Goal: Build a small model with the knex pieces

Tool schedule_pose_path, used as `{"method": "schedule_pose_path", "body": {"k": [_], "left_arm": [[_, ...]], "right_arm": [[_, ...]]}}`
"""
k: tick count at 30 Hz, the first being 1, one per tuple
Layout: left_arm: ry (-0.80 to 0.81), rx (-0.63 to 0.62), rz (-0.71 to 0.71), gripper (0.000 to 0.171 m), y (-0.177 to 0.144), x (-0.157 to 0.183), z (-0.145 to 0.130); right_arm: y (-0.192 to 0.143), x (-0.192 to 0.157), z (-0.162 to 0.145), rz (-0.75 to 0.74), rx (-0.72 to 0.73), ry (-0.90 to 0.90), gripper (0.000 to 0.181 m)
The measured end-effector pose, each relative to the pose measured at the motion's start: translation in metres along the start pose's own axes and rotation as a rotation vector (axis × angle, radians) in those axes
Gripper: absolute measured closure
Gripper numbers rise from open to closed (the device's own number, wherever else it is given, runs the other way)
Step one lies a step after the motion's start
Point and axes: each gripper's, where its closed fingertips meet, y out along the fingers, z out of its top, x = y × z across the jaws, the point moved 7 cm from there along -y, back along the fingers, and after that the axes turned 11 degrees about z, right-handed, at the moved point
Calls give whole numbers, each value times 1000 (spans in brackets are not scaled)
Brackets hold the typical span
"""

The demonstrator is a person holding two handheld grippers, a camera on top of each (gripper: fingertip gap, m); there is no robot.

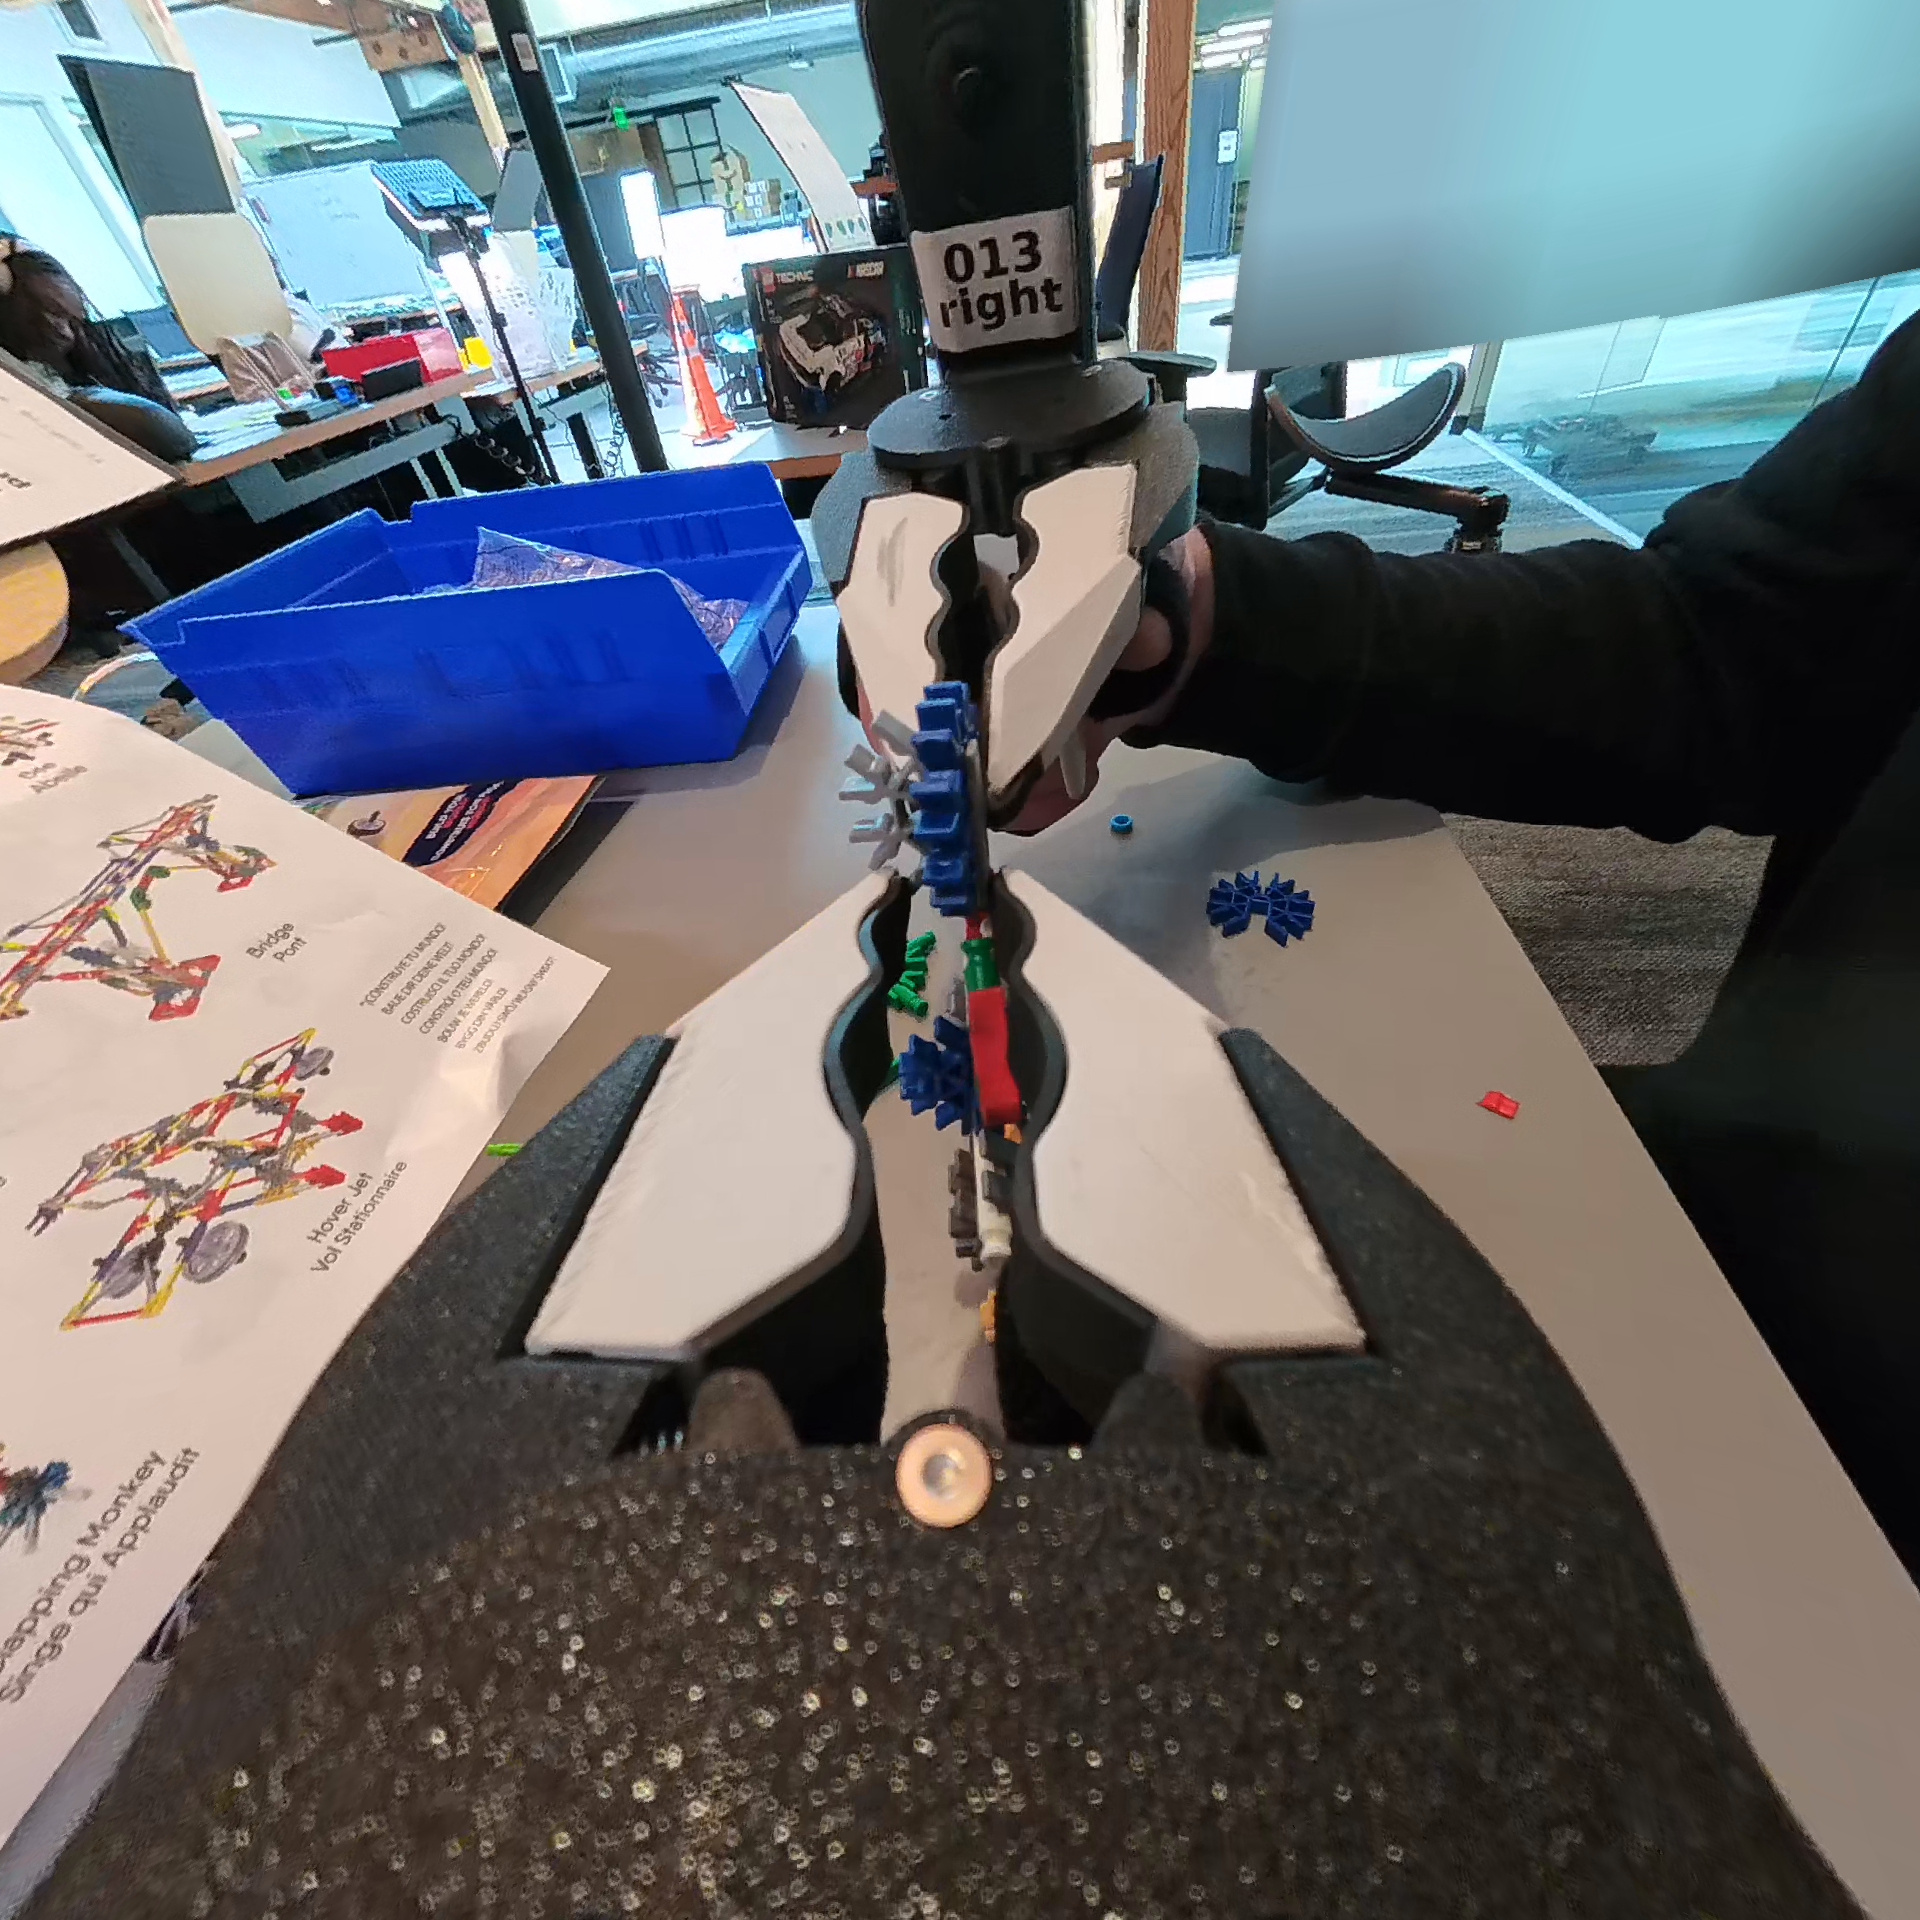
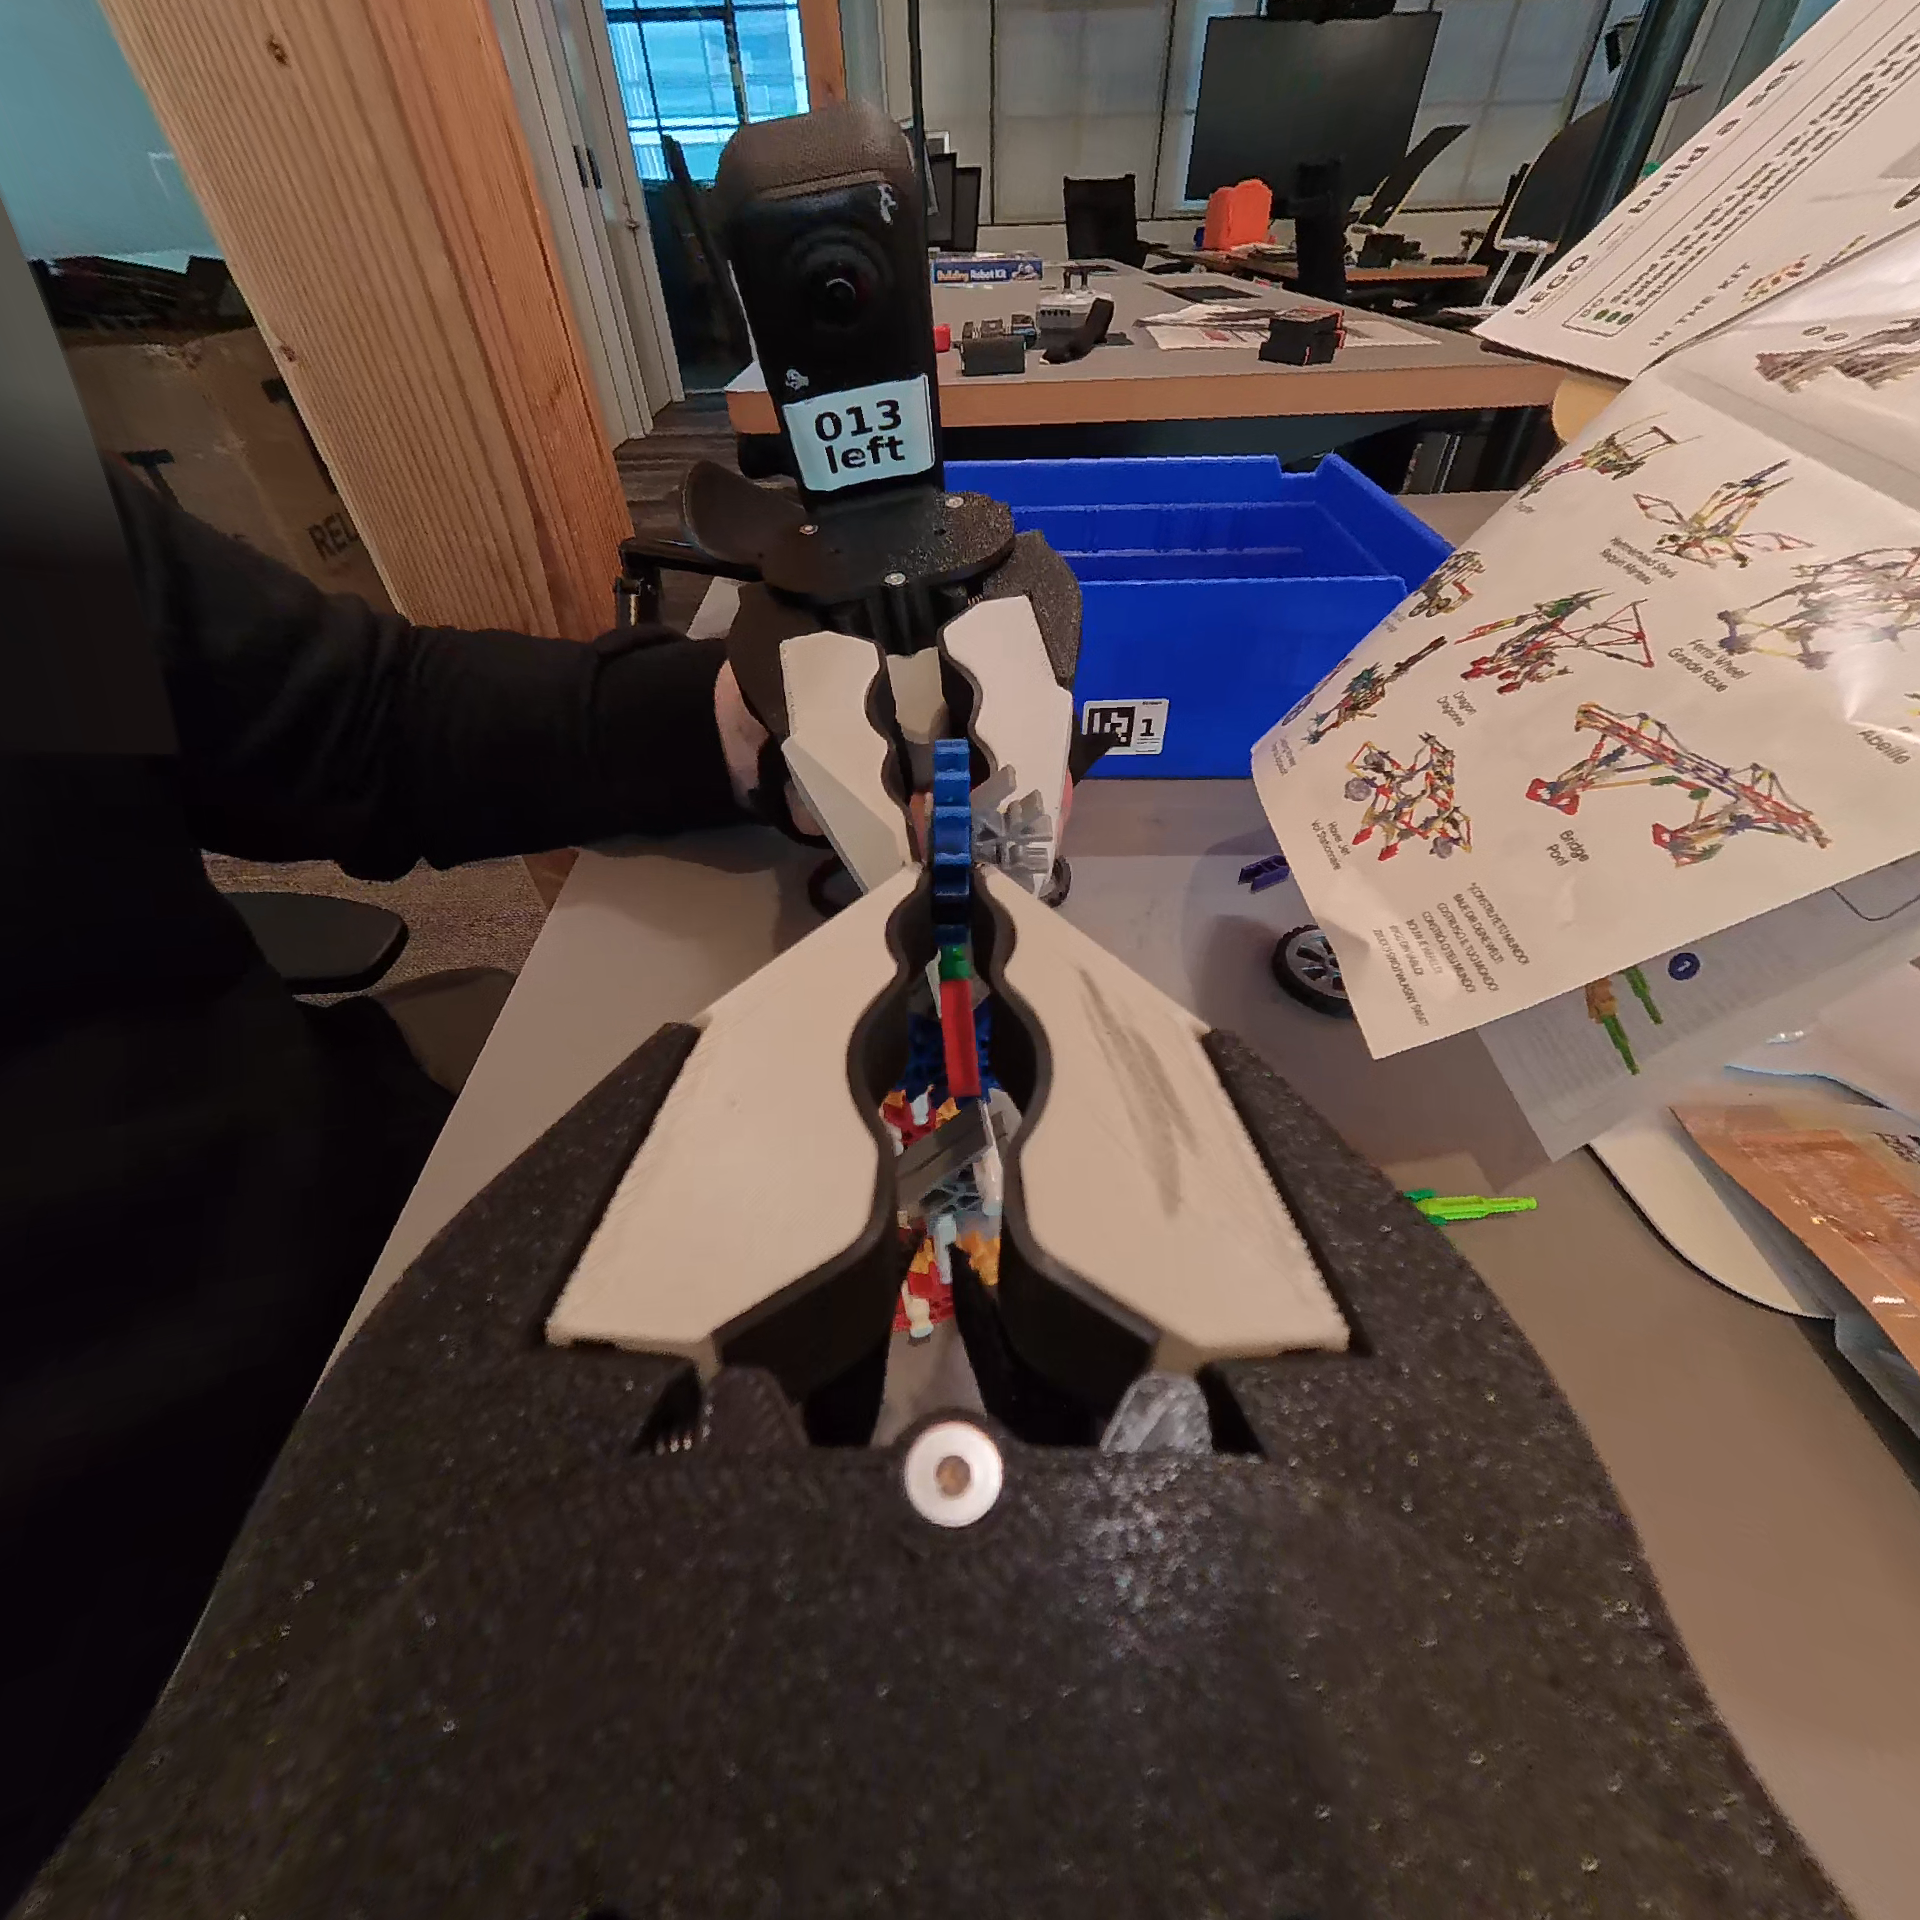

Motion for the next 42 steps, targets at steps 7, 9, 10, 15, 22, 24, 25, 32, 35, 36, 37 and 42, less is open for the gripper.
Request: {"method": "schedule_pose_path", "body": {"k": [7,9,10,15,22,24,25,32,35,36,37,42], "left_arm": [[-27,31,9,155,-1,-2,3],[-32,34,6,153,-1,-3,4],[-30,35,7,153,-1,-2,4],[-33,43,15,157,0,-3,4],[64,50,56,157,1,2,5],[120,51,81,157,1,4,7],[140,55,93,157,0,4,8],[230,51,147,157,0,6,9],[261,41,152,157,2,10,9],[265,41,152,157,2,10,9],[268,38,154,157,2,10,9],[274,30,150,157,3,11,9]], "right_arm": [[-2,2,2,-6,12,2,176],[-3,3,2,-6,15,10,176],[-3,3,2,-2,18,15,176],[-3,3,2,7,13,16,176],[-4,-1,3,-19,-26,-59,175],[-4,-3,4,-26,-30,-89,175],[-4,-4,5,-29,-30,-100,175],[-6,-3,7,-57,-25,-122,165],[-8,-5,10,-57,-8,-138,159],[-9,-6,11,-55,-3,-145,158],[-10,-7,13,-57,1,-154,156],[-6,-8,15,-64,-31,-181,151]]}}
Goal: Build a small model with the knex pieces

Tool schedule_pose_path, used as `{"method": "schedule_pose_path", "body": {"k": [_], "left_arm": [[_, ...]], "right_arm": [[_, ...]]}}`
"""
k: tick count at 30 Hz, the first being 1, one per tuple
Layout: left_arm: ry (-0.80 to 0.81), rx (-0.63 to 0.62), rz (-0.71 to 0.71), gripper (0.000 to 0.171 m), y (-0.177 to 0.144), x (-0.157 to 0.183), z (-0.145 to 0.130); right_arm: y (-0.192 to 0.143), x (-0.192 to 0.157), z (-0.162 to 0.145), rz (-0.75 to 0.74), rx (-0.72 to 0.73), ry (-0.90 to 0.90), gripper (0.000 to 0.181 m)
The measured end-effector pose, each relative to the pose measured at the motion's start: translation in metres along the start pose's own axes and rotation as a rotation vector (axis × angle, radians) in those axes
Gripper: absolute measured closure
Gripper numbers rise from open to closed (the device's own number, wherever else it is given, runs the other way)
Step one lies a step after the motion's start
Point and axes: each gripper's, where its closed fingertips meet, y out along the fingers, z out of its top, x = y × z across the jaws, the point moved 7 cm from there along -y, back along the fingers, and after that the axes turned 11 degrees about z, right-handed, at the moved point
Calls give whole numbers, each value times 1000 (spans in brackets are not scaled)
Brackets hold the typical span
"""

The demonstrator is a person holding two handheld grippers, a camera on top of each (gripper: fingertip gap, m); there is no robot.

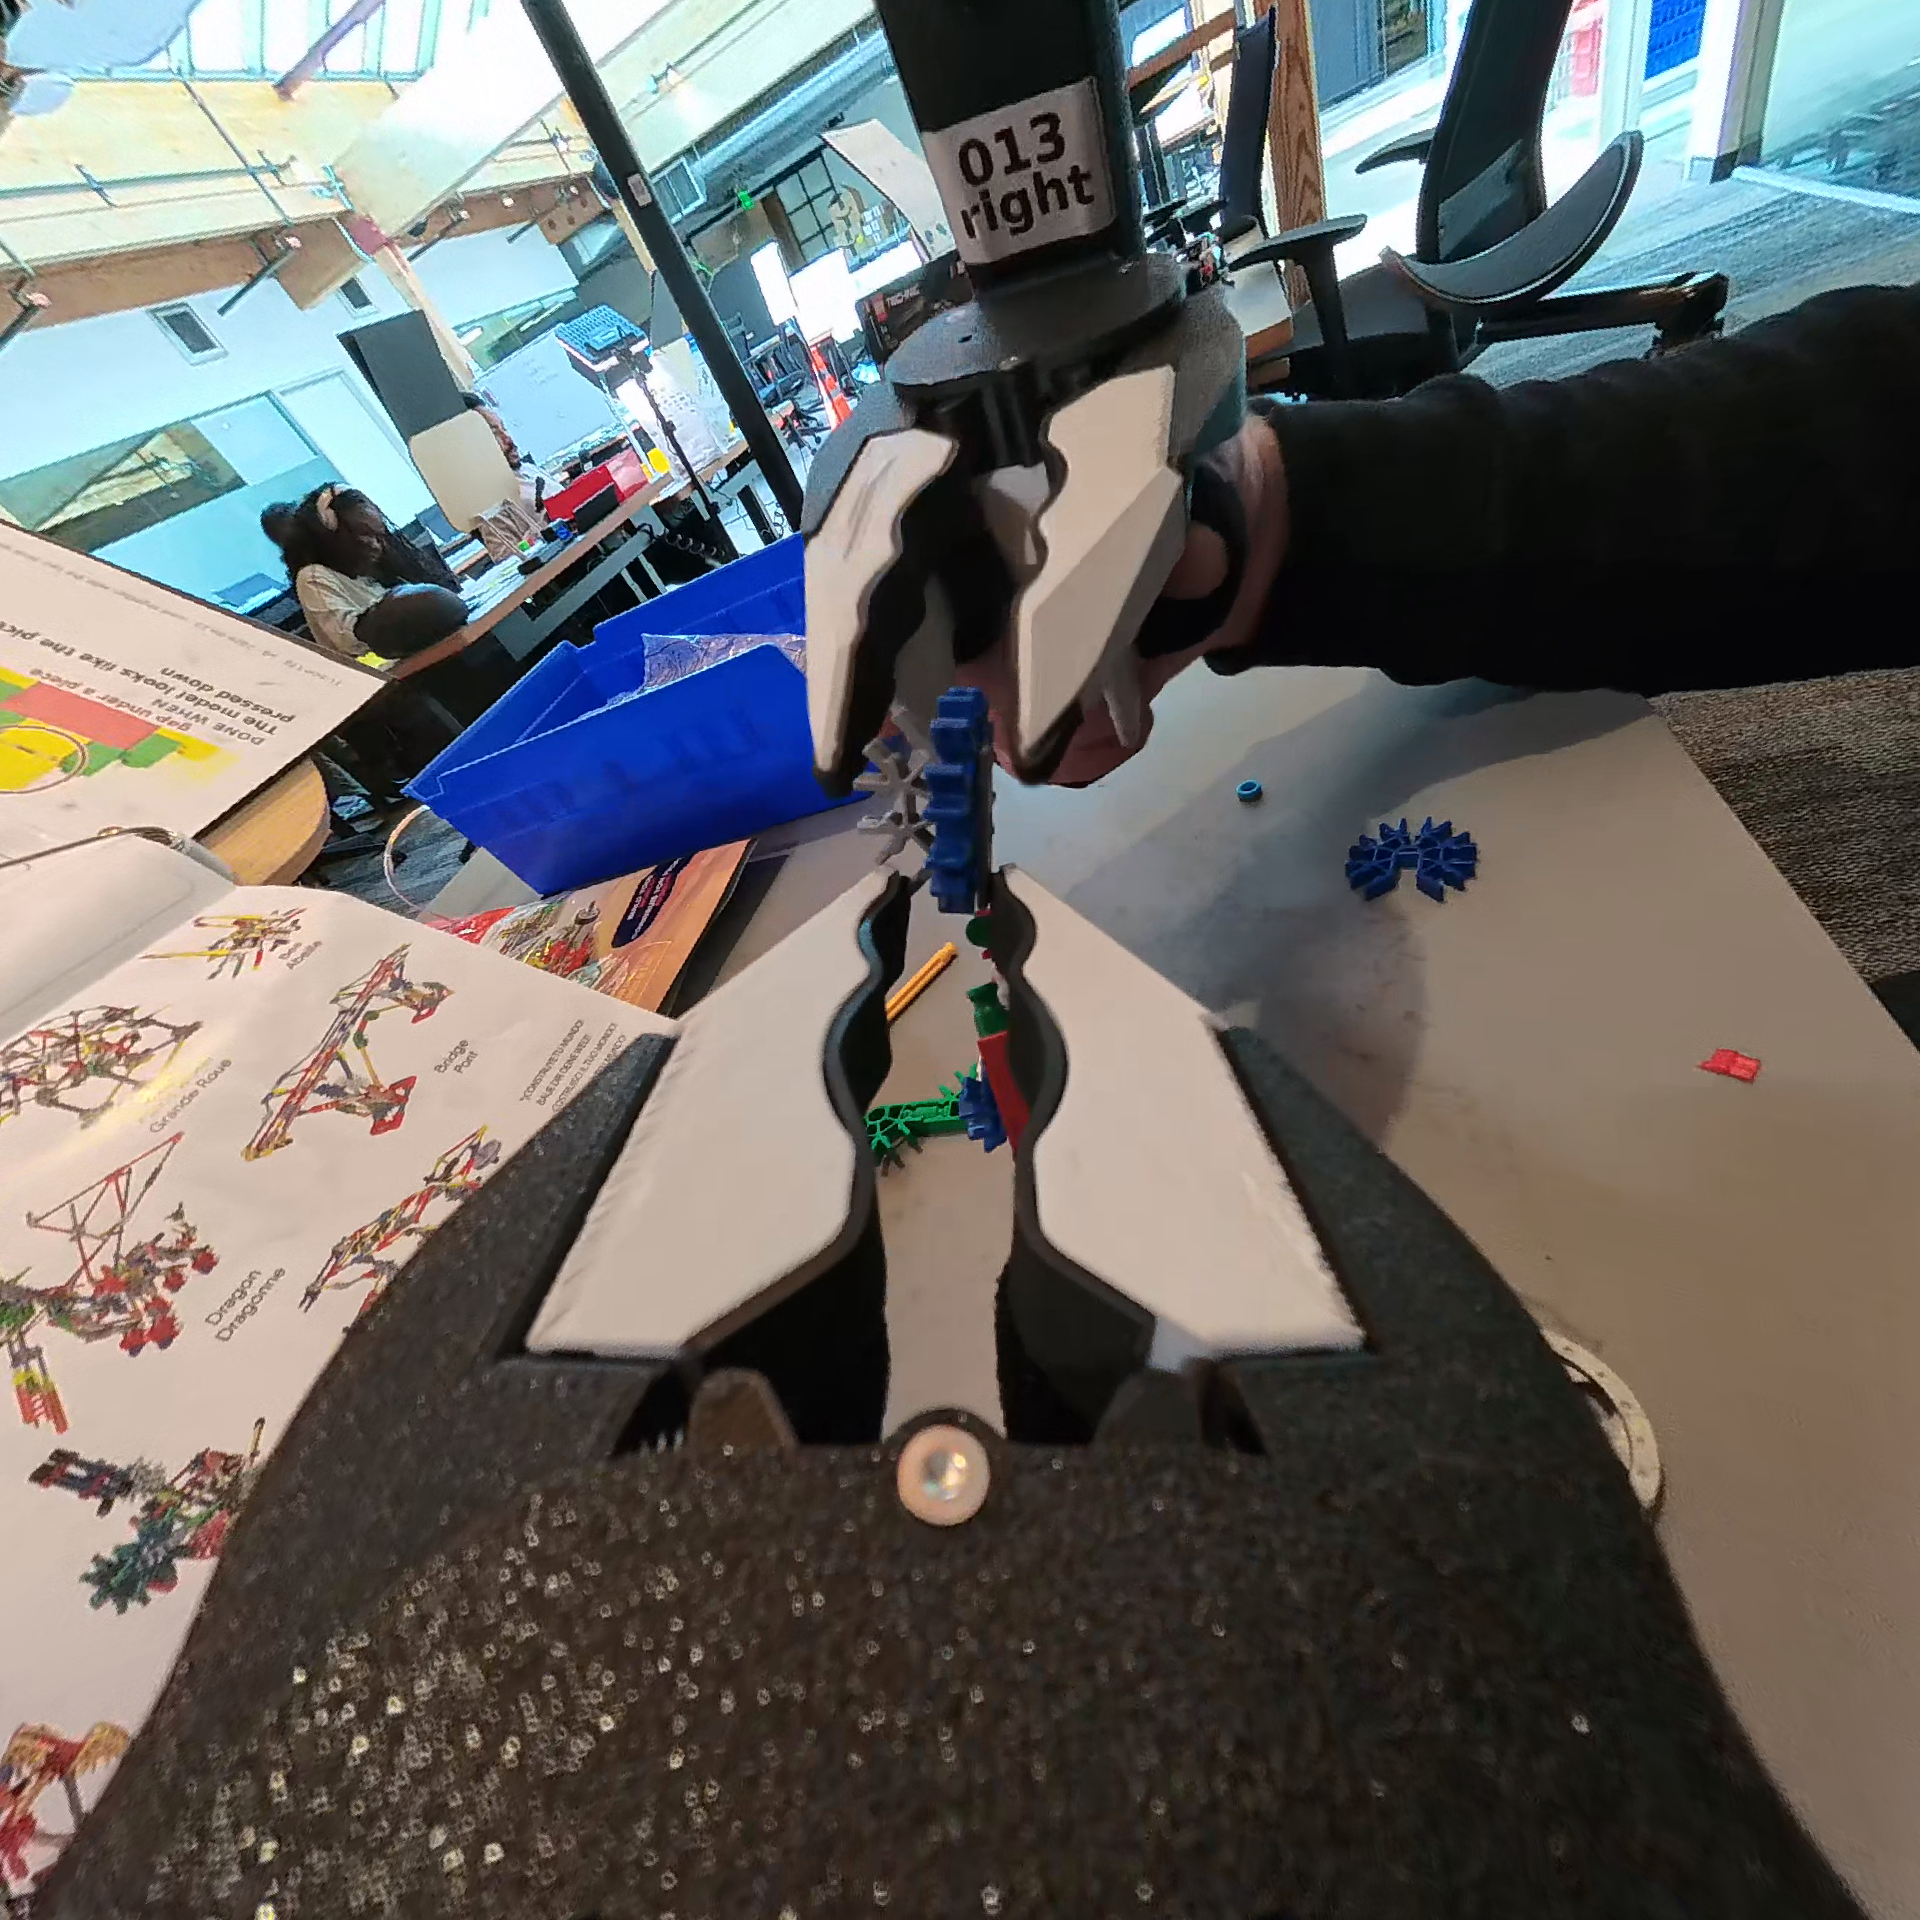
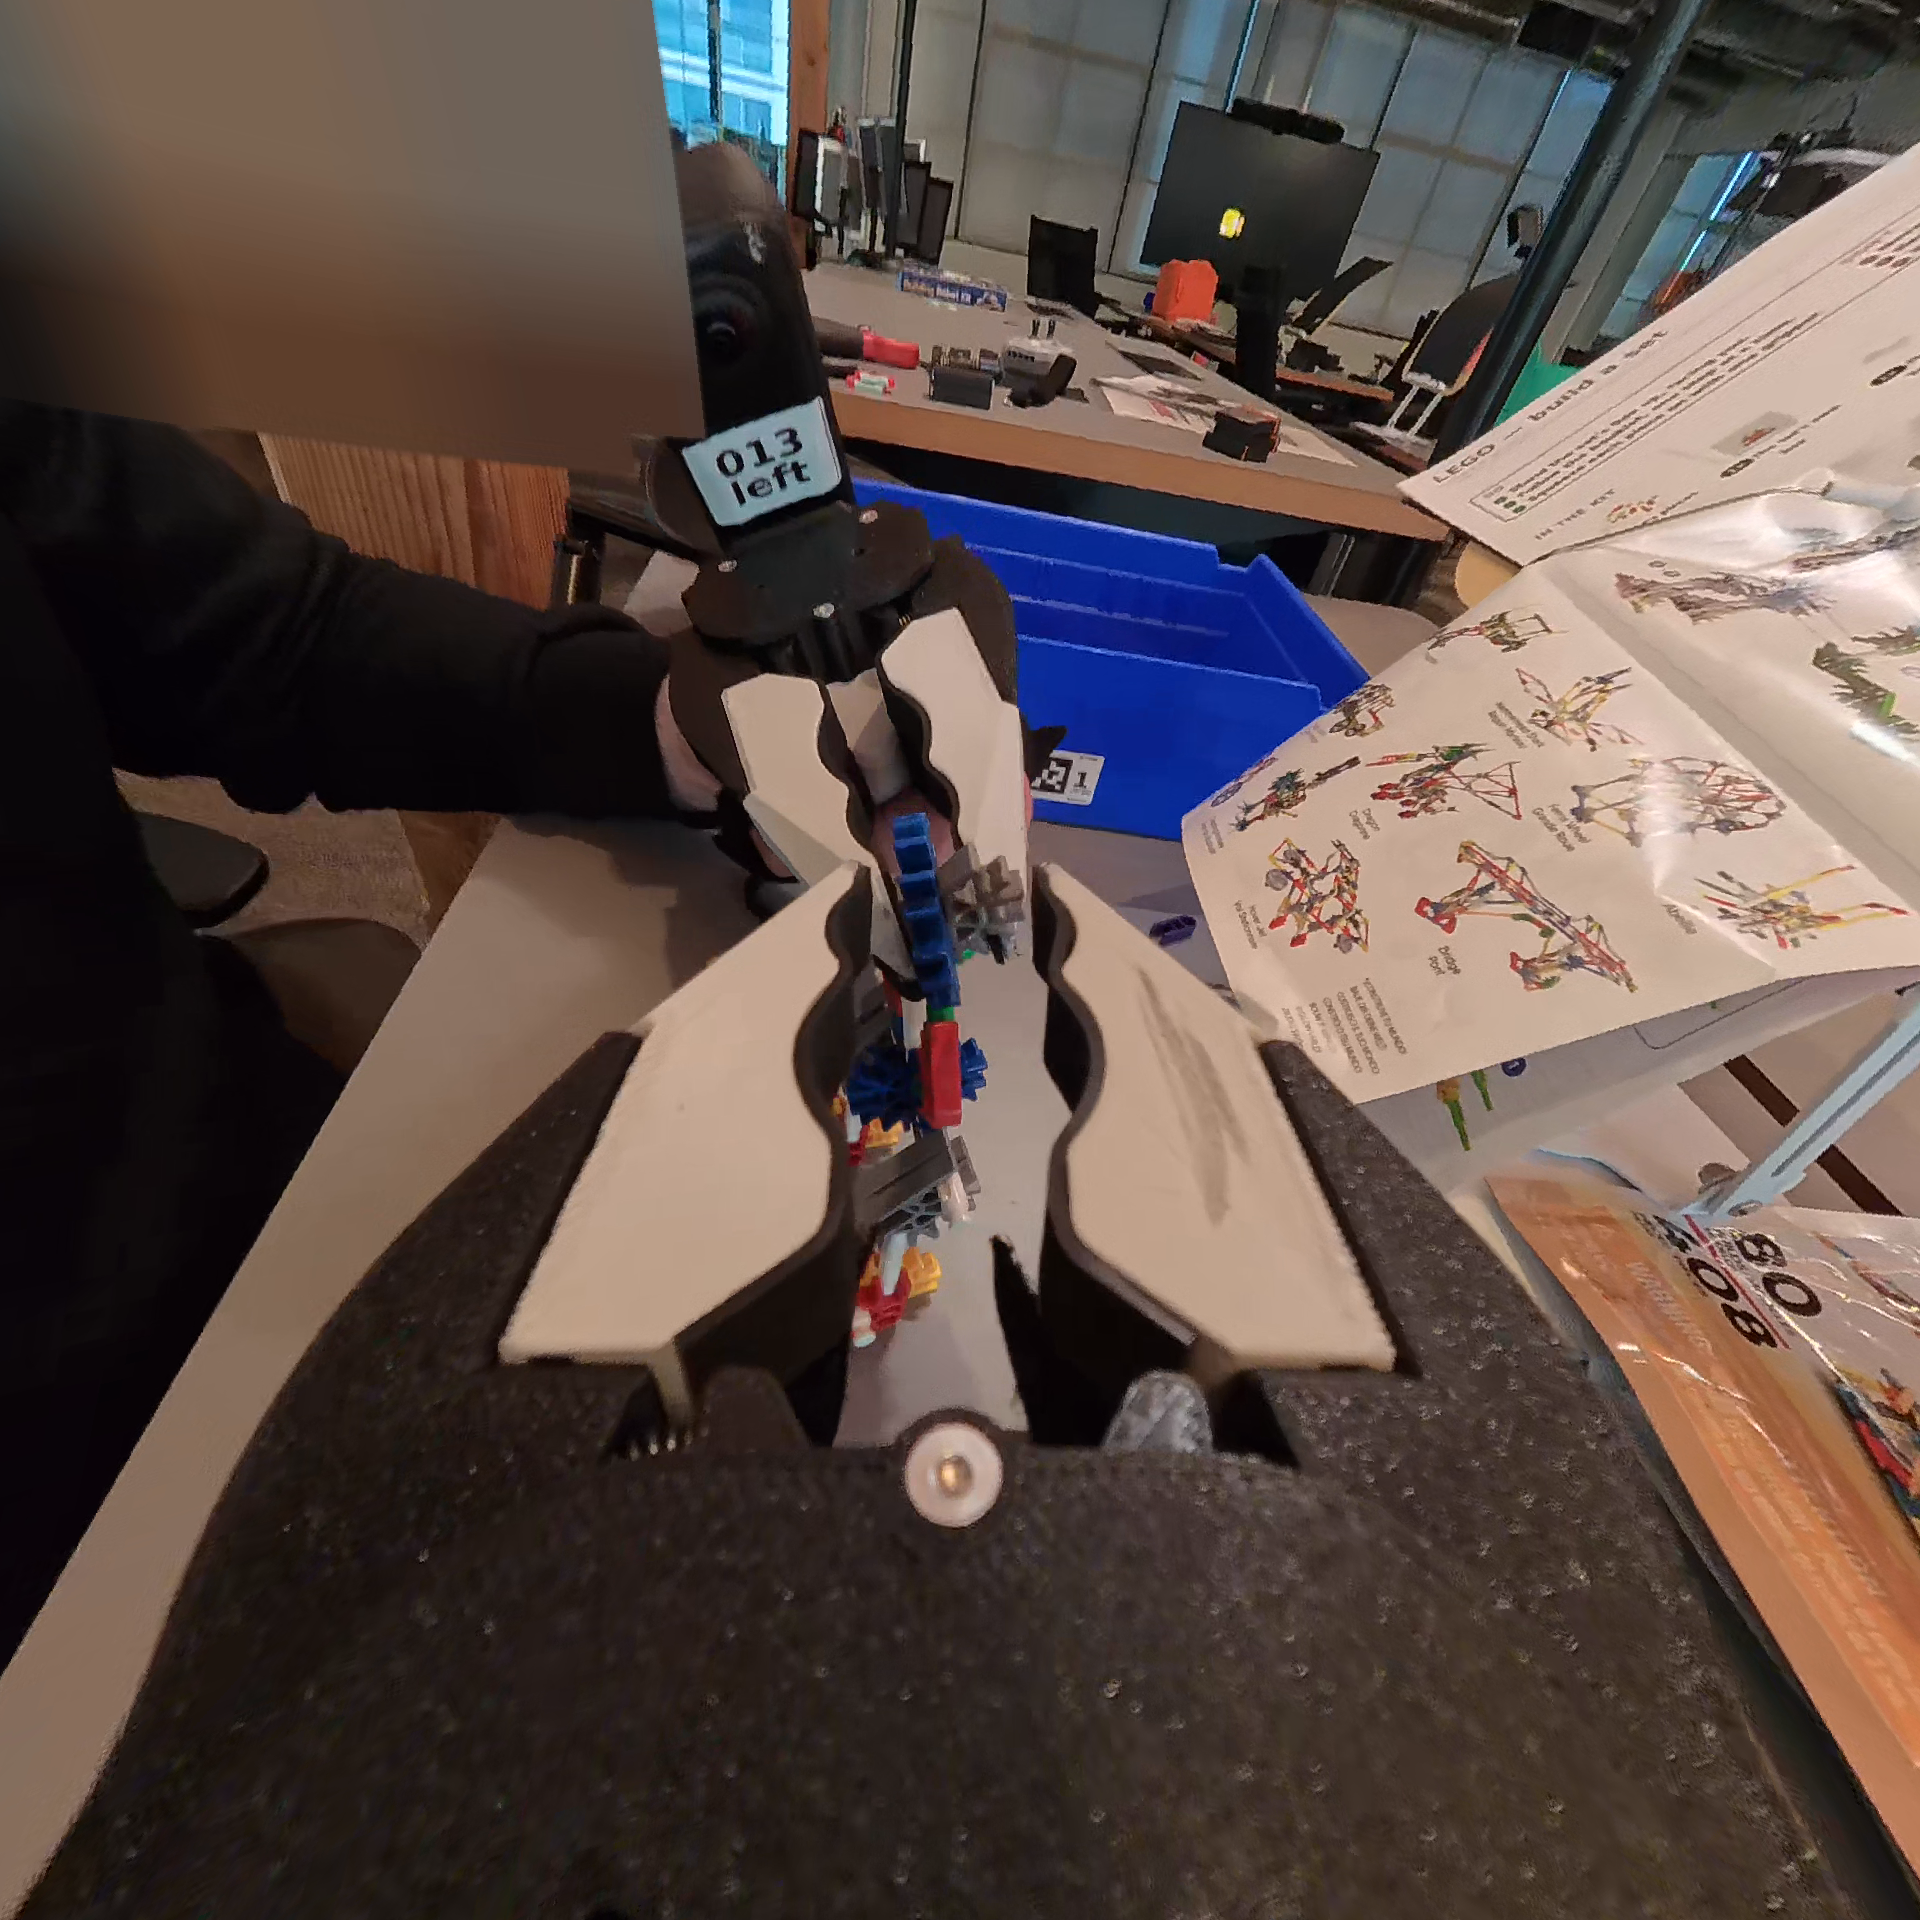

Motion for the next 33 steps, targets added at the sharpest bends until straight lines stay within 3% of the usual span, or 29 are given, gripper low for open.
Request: {"method": "schedule_pose_path", "body": {"k": [7,13,19,22,33], "left_arm": [[-18,-26,-7,156,1,-1,-3],[-33,-138,-35,135,-2,-7,-13],[-44,-196,-74,142,0,-3,-20],[-47,-211,-91,156,1,0,-23],[-92,-200,-114,160,2,-1,-25]], "right_arm": [[9,5,0,18,-100,-7,157],[6,23,-3,68,-64,146,157],[12,33,-11,163,-37,332,157],[17,33,-16,195,-55,383,157],[19,34,-13,212,-21,404,157]]}}
